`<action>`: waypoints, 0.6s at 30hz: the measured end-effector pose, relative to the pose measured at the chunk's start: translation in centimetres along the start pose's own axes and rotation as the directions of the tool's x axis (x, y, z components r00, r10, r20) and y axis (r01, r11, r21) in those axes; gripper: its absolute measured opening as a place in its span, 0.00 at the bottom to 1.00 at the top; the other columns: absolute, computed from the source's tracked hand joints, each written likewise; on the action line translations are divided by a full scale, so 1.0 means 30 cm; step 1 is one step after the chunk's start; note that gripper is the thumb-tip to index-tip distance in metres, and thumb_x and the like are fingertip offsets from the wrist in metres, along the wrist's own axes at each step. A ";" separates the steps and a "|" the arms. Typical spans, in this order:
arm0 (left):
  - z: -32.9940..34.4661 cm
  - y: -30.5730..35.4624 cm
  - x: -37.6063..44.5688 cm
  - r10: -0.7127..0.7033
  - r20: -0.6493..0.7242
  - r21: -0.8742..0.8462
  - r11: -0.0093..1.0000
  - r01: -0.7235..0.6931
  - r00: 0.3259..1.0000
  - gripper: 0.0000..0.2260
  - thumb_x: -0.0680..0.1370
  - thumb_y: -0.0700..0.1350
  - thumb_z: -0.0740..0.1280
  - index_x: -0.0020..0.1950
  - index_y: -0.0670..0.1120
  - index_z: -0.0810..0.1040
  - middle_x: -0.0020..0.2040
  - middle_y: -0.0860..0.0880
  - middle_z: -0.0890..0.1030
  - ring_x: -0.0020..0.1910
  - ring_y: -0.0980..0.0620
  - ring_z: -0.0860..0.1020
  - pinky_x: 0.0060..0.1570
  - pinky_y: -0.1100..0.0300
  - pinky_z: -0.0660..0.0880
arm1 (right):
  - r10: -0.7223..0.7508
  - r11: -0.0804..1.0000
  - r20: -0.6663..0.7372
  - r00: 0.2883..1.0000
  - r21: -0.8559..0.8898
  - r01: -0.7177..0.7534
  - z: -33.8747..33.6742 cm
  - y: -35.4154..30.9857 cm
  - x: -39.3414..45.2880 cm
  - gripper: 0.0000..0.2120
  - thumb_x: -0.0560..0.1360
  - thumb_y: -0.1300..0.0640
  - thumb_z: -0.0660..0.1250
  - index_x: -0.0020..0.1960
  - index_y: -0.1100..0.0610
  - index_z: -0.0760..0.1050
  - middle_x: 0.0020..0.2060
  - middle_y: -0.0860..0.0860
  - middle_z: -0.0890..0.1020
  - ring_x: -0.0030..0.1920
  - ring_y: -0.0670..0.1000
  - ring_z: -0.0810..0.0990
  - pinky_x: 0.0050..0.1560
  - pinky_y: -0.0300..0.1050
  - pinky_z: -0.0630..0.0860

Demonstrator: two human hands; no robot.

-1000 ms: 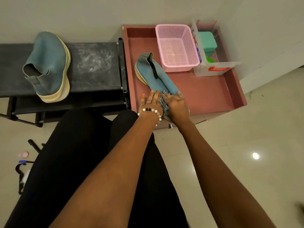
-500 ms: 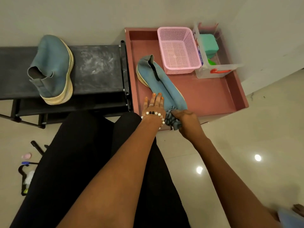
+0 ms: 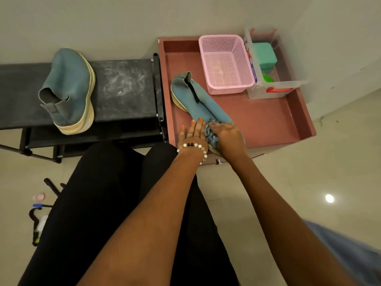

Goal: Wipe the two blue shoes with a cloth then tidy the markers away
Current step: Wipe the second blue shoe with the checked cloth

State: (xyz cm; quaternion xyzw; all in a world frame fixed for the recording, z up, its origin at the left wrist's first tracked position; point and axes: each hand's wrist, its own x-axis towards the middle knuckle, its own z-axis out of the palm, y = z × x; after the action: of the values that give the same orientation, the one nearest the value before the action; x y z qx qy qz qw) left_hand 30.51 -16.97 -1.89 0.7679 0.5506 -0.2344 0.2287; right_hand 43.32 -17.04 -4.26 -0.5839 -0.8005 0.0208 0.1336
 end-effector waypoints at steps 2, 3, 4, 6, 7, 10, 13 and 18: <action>0.003 0.002 -0.004 -0.002 -0.046 -0.022 1.000 0.001 0.999 0.29 0.83 0.43 0.51 0.76 0.42 0.33 0.75 0.47 0.29 0.75 0.45 0.33 0.71 0.43 0.35 | 0.079 0.995 0.038 0.996 0.061 -0.082 -0.031 -0.004 -0.078 0.23 0.60 0.67 0.74 0.55 0.61 0.80 0.49 0.58 0.84 0.44 0.59 0.83 0.48 0.50 0.79; 0.003 0.004 -0.005 -0.005 -0.065 -0.029 1.000 0.003 0.998 0.30 0.83 0.40 0.50 0.76 0.42 0.33 0.75 0.46 0.29 0.75 0.45 0.33 0.72 0.44 0.36 | 0.123 0.987 0.059 0.991 0.093 -0.128 -0.044 -0.008 -0.116 0.24 0.60 0.69 0.73 0.57 0.61 0.80 0.50 0.58 0.83 0.46 0.59 0.82 0.49 0.51 0.79; 0.005 0.007 -0.006 -0.005 -0.078 -0.034 0.999 0.002 0.997 0.30 0.82 0.38 0.50 0.76 0.41 0.33 0.75 0.46 0.30 0.75 0.44 0.33 0.72 0.44 0.36 | 0.161 0.978 0.066 0.985 0.124 -0.168 -0.051 -0.013 -0.144 0.25 0.60 0.71 0.71 0.58 0.61 0.79 0.51 0.58 0.83 0.48 0.60 0.81 0.50 0.51 0.79; 0.007 0.012 -0.008 0.001 -0.079 -0.049 0.999 -0.005 0.997 0.29 0.82 0.37 0.49 0.76 0.41 0.34 0.76 0.45 0.30 0.75 0.44 0.34 0.72 0.45 0.37 | 0.213 0.963 0.064 0.975 0.156 -0.221 -0.048 -0.020 -0.153 0.26 0.60 0.72 0.69 0.57 0.61 0.79 0.50 0.59 0.83 0.46 0.60 0.81 0.49 0.50 0.79; 0.008 0.015 -0.007 0.003 -0.073 -0.056 0.998 -0.007 0.997 0.28 0.83 0.39 0.49 0.76 0.41 0.34 0.76 0.45 0.30 0.75 0.44 0.34 0.72 0.45 0.37 | 0.220 0.962 0.065 0.973 0.154 -0.228 -0.043 -0.022 -0.134 0.24 0.60 0.71 0.69 0.56 0.61 0.80 0.48 0.60 0.84 0.44 0.61 0.81 0.47 0.50 0.80; 0.002 0.014 -0.002 0.006 -0.033 -0.069 0.998 -0.008 0.999 0.29 0.84 0.47 0.50 0.77 0.41 0.35 0.75 0.46 0.30 0.75 0.44 0.33 0.73 0.47 0.37 | 0.121 0.987 0.024 0.992 0.101 -0.122 -0.011 -0.021 -0.025 0.19 0.61 0.68 0.72 0.52 0.63 0.81 0.42 0.59 0.84 0.36 0.59 0.81 0.40 0.49 0.80; -0.010 0.014 0.004 0.009 0.007 -0.064 0.998 -0.009 1.000 0.27 0.84 0.43 0.50 0.77 0.40 0.39 0.75 0.44 0.30 0.75 0.43 0.32 0.74 0.46 0.38 | 0.048 0.993 -0.003 0.999 0.105 -0.047 0.009 -0.008 0.087 0.14 0.65 0.61 0.64 0.49 0.62 0.82 0.47 0.58 0.84 0.39 0.59 0.83 0.43 0.52 0.80; -0.010 0.023 0.005 -0.017 0.019 -0.037 0.999 0.018 1.000 0.25 0.84 0.41 0.48 0.77 0.36 0.42 0.75 0.40 0.30 0.75 0.40 0.33 0.73 0.44 0.39 | 0.045 0.996 -0.019 0.999 0.083 -0.044 0.034 0.018 0.141 0.18 0.63 0.70 0.69 0.52 0.62 0.82 0.51 0.59 0.83 0.45 0.60 0.83 0.50 0.52 0.79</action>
State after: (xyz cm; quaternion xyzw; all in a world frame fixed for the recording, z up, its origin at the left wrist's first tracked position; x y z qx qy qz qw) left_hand 31.25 -16.87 -1.69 0.7565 0.5592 -0.2332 0.2463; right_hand 42.38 -12.78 -4.53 -0.5958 -0.7843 0.0505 0.1656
